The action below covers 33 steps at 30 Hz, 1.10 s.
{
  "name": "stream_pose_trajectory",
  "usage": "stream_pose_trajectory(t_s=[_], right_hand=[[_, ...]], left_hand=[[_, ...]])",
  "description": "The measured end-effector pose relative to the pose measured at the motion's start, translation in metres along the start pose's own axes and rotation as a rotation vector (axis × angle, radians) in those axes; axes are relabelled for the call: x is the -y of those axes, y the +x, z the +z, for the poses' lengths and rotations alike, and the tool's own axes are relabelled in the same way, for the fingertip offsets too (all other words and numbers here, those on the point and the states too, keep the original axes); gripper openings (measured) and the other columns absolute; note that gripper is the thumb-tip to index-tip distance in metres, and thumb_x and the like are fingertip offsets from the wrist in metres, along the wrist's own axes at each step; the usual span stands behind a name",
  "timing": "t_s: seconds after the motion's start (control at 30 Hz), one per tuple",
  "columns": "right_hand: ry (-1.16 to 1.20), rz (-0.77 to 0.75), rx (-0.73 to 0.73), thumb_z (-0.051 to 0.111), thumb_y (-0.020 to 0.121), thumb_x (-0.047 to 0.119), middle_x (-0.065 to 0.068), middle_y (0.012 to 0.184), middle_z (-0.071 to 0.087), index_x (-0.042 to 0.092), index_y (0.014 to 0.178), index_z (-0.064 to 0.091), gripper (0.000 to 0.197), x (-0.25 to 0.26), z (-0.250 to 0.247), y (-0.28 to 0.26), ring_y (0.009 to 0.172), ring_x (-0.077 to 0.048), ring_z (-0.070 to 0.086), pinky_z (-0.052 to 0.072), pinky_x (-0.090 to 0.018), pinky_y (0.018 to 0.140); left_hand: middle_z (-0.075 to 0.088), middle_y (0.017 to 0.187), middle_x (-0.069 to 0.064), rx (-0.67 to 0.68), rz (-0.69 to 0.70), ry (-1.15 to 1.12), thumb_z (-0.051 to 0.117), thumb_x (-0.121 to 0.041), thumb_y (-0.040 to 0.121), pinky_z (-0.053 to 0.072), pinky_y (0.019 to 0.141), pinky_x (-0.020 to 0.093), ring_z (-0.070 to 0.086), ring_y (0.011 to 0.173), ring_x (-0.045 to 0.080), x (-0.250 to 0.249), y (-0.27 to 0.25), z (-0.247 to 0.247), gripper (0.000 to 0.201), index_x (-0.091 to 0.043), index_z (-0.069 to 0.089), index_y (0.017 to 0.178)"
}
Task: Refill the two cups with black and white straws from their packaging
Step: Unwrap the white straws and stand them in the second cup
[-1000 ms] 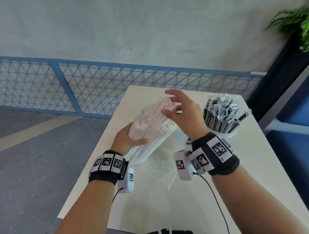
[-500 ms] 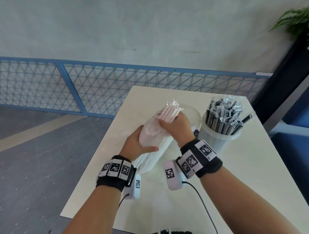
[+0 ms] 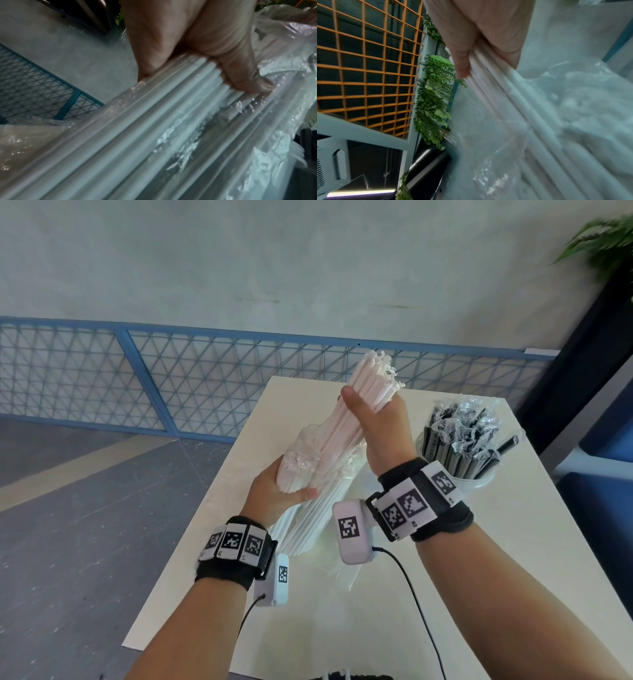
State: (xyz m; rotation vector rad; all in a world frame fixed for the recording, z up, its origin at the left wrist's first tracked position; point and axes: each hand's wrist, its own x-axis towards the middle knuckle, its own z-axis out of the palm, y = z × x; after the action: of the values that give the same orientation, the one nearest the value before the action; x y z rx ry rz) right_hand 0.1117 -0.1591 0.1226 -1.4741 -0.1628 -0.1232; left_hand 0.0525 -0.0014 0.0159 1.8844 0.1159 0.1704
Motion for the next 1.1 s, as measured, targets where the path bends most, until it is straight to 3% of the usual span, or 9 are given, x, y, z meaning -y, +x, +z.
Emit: stream_pose_trajectory(t_s=[0.13,0.23,0.3,0.4,0.53,0.7,0.83,0.97,1.1], right_hand=[[0.011,0.051,0.125,0.073,0.076,0.017,-0.004,0.094,0.069,0.008,0.102,0.061,0.030,-0.008,-0.001,-0.006,0.086,-0.011,0.068,0.056,-0.024,0.076],[0.002,0.137,0.201,0.076,0.073,0.010,-0.005,0.091,0.069,0.017,0.088,0.066,0.019,-0.028,0.004,-0.015,0.088,-0.019,0.067,0.056,-0.037,0.079],[-0.036,0.144,0.125,0.075,0.074,0.012,-0.008,0.088,0.068,0.007,0.093,0.067,0.021,-0.031,0.005,-0.015,0.083,-0.022,0.067,0.057,-0.039,0.073],[0.000,0.069,0.048,0.071,0.078,0.011,-0.007,0.082,0.065,-0.007,0.098,0.063,0.028,-0.020,0.002,-0.004,0.071,-0.010,0.064,0.051,-0.017,0.060],[0.003,0.046,0.037,0.074,0.076,0.017,-0.005,0.082,0.067,0.001,0.093,0.065,0.025,-0.010,-0.002,0.001,0.069,-0.003,0.064,0.049,-0.012,0.059],[-0.098,0.177,0.149,0.078,0.070,0.013,-0.003,0.083,0.070,0.019,0.080,0.068,0.016,-0.032,0.004,-0.009,0.081,-0.019,0.068,0.056,-0.033,0.071],[-0.022,0.153,0.021,0.074,0.075,0.015,-0.007,0.084,0.066,0.004,0.090,0.065,0.021,-0.023,0.000,0.002,0.072,-0.015,0.063,0.050,-0.018,0.057],[-0.081,0.183,0.087,0.076,0.073,0.017,0.000,0.080,0.066,0.018,0.079,0.064,0.013,-0.024,0.000,0.000,0.075,-0.014,0.064,0.051,-0.023,0.063],[-0.072,0.139,-0.008,0.073,0.076,0.019,-0.009,0.086,0.067,0.001,0.094,0.064,0.027,-0.020,-0.004,0.003,0.075,-0.018,0.064,0.053,-0.021,0.058]], left_hand=[[0.063,0.096,-0.019,-0.007,-0.003,-0.027,0.083,-0.014,0.064,0.042,0.070,-0.002,0.056,0.091,-0.010,0.002,0.000,-0.001,0.053,-0.024,0.057,0.109],[0.065,0.101,-0.013,0.017,-0.015,-0.042,0.083,-0.018,0.063,0.046,0.074,0.007,0.059,0.097,-0.002,0.003,0.001,-0.001,0.057,-0.024,0.056,0.113],[0.066,0.104,-0.009,0.024,-0.014,-0.043,0.084,-0.020,0.063,0.047,0.080,0.012,0.061,0.099,0.005,0.003,0.002,0.000,0.058,-0.024,0.056,0.114],[0.064,0.100,-0.015,0.024,-0.006,-0.033,0.083,-0.019,0.065,0.045,0.077,0.005,0.059,0.097,-0.001,0.003,0.003,-0.001,0.054,-0.026,0.056,0.111],[0.063,0.099,-0.019,0.019,0.015,-0.031,0.082,-0.019,0.066,0.042,0.074,-0.001,0.057,0.095,-0.006,0.002,0.004,0.000,0.051,-0.027,0.055,0.109],[0.068,0.102,-0.005,0.000,0.002,-0.064,0.083,-0.019,0.065,0.049,0.078,0.017,0.063,0.099,0.012,0.002,0.006,0.004,0.049,-0.024,0.058,0.107],[0.066,0.099,-0.008,-0.013,0.024,-0.034,0.082,-0.019,0.066,0.046,0.072,0.006,0.062,0.096,0.010,0.001,0.007,0.006,0.047,-0.024,0.058,0.106],[0.067,0.098,-0.008,-0.016,0.032,-0.039,0.082,-0.019,0.067,0.046,0.069,0.003,0.062,0.094,0.007,-0.001,0.008,0.010,0.046,-0.022,0.059,0.106],[0.065,0.094,-0.012,-0.014,0.028,-0.036,0.082,-0.019,0.067,0.045,0.070,0.006,0.061,0.091,0.004,-0.002,0.009,0.011,0.043,-0.024,0.058,0.103]])
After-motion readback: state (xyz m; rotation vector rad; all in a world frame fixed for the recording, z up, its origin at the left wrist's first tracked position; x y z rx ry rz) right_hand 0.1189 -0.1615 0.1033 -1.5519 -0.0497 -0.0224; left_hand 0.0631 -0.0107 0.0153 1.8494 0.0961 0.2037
